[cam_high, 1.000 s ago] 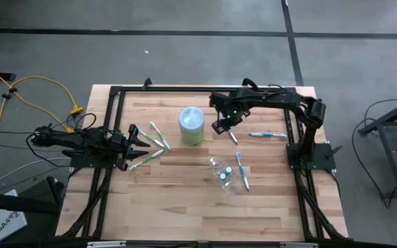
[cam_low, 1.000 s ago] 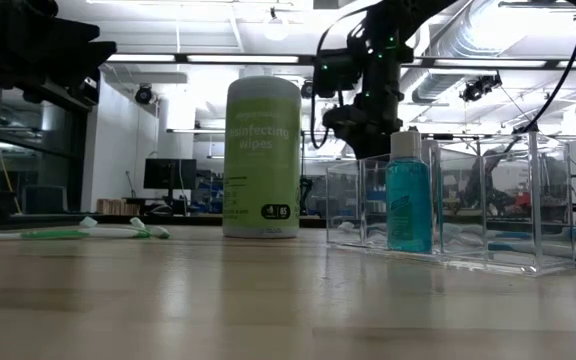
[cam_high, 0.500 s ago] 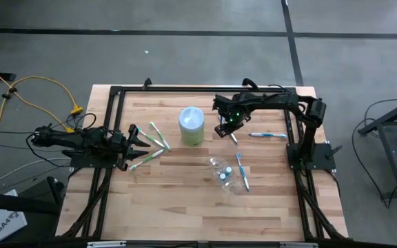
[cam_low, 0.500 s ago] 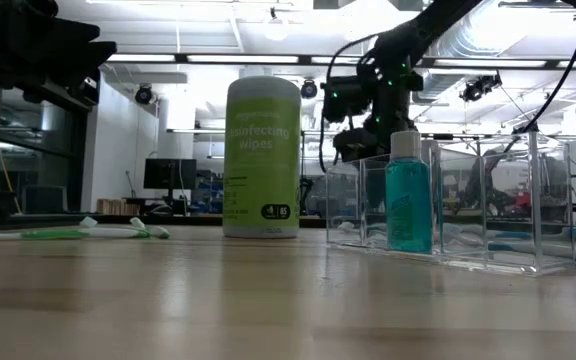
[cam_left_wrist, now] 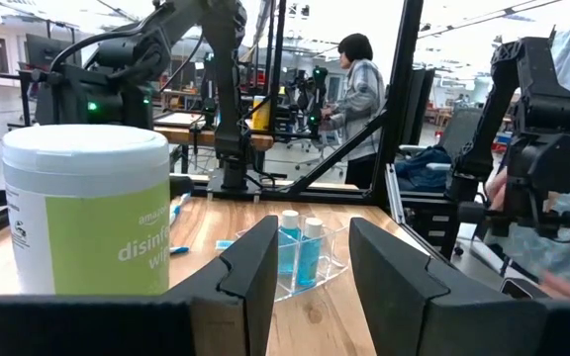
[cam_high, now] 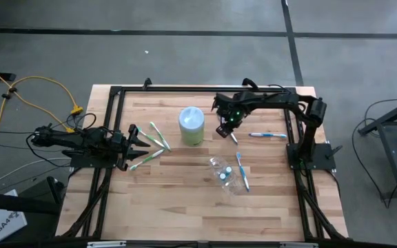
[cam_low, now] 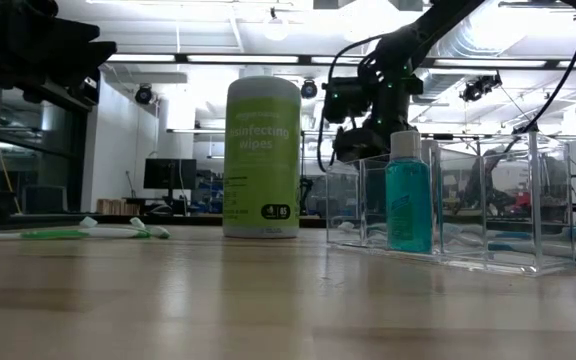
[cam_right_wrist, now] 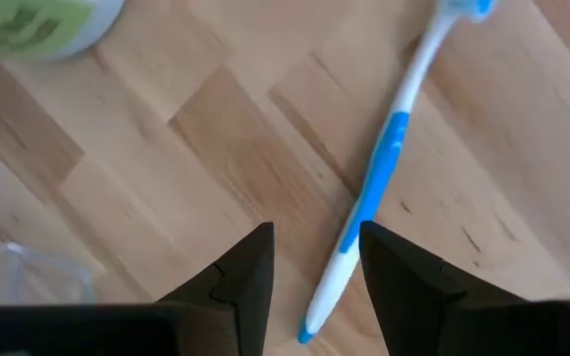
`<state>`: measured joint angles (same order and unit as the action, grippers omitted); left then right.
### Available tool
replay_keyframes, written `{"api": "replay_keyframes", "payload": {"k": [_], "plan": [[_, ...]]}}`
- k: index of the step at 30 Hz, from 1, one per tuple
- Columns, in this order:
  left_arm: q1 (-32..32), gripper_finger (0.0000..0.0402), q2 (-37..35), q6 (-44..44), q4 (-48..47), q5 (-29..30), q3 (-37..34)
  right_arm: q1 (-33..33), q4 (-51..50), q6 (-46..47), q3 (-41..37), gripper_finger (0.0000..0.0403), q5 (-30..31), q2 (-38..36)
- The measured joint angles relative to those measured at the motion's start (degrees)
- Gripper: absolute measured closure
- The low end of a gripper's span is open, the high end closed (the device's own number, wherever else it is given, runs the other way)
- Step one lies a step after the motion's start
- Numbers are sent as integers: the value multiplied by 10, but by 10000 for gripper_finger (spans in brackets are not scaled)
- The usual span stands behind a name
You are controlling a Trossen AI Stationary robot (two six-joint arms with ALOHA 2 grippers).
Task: Pick & Place toothbrushing station
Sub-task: Put the top left blue toothbrush into the transparent organizer
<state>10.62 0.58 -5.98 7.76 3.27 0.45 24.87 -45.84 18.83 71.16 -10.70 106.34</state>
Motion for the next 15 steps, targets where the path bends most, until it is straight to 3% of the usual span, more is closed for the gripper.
{"api": "replay_keyframes", "payload": {"k": [5,15], "plan": [[0,277,0,0,0,0,0,7,0,-55,0,261,38,0],[0,277,0,0,0,0,0,27,1,-60,0,261,47,0]]}}
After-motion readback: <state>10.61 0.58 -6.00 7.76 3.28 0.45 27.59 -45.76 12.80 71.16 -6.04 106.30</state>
